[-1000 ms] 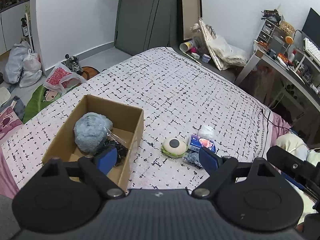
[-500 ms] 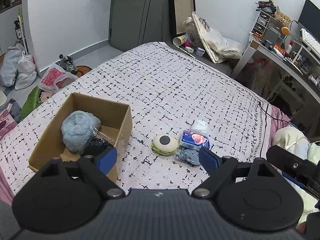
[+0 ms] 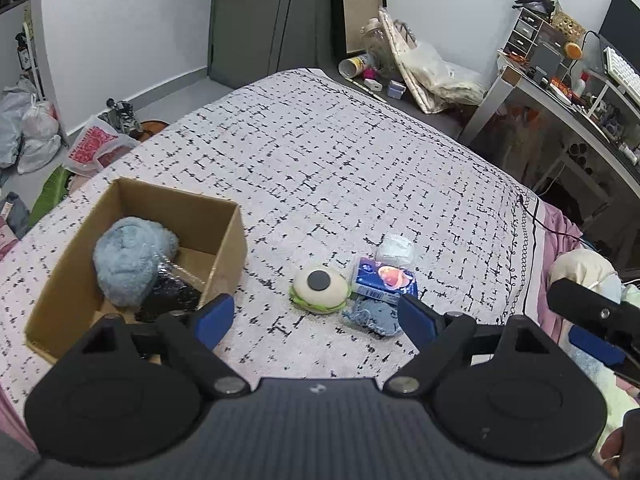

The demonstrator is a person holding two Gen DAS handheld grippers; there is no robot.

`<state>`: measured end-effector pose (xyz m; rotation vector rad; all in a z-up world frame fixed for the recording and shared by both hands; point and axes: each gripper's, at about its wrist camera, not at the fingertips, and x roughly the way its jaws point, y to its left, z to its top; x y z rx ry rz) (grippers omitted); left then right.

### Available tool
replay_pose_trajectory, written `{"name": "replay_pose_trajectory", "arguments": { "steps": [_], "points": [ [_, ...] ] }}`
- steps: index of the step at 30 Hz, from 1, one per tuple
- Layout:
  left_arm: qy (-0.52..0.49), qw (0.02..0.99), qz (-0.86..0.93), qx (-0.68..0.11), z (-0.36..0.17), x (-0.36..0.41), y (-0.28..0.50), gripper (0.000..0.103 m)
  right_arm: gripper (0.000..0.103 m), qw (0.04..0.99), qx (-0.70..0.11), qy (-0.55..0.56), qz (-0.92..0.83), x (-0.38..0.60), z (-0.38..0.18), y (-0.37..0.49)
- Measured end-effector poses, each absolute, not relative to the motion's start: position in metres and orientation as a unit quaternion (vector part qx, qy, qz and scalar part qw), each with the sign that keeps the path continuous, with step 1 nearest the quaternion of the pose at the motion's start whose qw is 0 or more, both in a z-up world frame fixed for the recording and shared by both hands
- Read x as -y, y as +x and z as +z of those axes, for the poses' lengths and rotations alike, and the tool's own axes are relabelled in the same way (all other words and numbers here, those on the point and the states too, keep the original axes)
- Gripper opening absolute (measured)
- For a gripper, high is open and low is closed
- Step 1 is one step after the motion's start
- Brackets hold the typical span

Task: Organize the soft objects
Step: 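Move the left tool to the green-white round plush while the right tool approaches the blue-grey plush, then close the left tool on the green-white plush while the right tool grasps the blue-grey plush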

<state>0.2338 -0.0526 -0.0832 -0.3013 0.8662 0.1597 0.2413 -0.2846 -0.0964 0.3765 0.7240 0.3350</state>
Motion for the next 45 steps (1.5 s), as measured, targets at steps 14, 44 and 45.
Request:
{"name": "replay_pose_trajectory", "arguments": {
  "steps": [14, 44, 45],
  "points": [
    [-0.167, 0.879, 0.067, -0.442, -0.123, 0.052, 0.278, 0.087, 0.091, 0.850, -0.422, 0.277, 0.152, 0.288, -0.148, 0.280],
    [-0.223, 0.836, 0.099, -0.491, -0.210, 0.040, 0.341, 0.083, 0.070, 0.798, -0.489, 0.332, 0.118, 0.265, -0.219, 0.324],
    [-0.231, 0.834, 0.098, -0.491, -0.212, 0.039, 0.342, 0.080, 0.070, 0.798, -0.490, 0.331, 0.117, 0.264, -0.220, 0.324]
  ]
}}
